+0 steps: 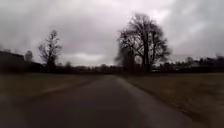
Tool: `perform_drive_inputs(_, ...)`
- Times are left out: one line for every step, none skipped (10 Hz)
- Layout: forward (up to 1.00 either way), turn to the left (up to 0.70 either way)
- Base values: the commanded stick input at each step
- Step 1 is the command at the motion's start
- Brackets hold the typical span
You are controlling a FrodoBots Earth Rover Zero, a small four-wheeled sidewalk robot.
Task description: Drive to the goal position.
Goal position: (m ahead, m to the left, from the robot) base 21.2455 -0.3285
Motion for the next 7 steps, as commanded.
perform_drive_inputs(1.0,0.0)
perform_drive_inputs(1.0,0.0)
perform_drive_inputs(1.0,0.0)
perform_drive_inputs(1.0,0.0)
perform_drive_inputs(1.0,0.0)
perform_drive_inputs(1.0,0.0)
perform_drive_inputs(1.0,0.0)
